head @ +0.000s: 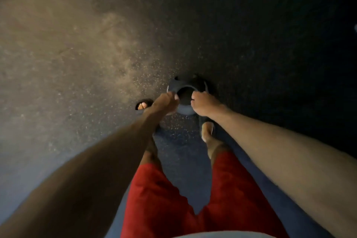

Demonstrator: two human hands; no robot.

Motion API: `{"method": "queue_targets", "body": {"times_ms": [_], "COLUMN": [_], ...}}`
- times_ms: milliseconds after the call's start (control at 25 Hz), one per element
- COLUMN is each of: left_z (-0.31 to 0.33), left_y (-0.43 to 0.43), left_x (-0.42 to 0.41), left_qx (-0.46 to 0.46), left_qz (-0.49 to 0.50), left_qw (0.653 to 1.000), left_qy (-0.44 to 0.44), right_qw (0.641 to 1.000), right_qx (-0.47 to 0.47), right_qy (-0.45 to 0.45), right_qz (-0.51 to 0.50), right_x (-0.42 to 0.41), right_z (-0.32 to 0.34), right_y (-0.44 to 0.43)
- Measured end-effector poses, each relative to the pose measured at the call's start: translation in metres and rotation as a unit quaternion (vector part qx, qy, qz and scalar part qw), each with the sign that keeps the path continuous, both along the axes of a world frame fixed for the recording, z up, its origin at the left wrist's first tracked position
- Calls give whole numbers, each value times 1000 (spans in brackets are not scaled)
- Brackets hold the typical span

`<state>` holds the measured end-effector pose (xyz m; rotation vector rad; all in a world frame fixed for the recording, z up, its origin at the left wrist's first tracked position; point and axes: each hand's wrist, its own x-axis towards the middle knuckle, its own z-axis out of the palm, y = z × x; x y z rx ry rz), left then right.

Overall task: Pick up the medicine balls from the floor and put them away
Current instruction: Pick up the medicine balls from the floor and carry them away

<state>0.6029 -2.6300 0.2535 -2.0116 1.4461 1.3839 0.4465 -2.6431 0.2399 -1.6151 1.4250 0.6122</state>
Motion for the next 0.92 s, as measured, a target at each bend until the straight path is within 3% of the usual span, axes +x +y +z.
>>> {"method": "queue_targets", "body": {"times_ms": [160, 280, 520, 600, 720, 840, 920], "left_z": [-45, -79, -185, -228, -278, -317, -330], "left_y": [-36, -61, -73, -70, -61, -51, -45], "left_x": [18, 37, 35, 24, 19, 26, 37], "left_qx": [37, 53, 61, 65, 103, 149, 187], "left_qz": [-180, -255, -393, -377, -240, -110, -47], "left_qw": [983, 965, 917, 924, 965, 980, 979], "left_qy": [27, 38, 22, 12, -17, -74, -63], "right_qw": [980, 949, 847, 792, 727, 703, 689], "right_qx": [13, 4, -7, 12, 34, 38, 7], "right_qy": [34, 39, 78, 102, 94, 26, -19], "right_qz": [-197, -313, -526, -601, -679, -709, -725], "right_x": [14, 39, 64, 67, 71, 79, 89], "right_z": [-45, -79, -190, -231, -284, -322, -326], "right_y": [7, 20, 65, 76, 92, 106, 113]}}
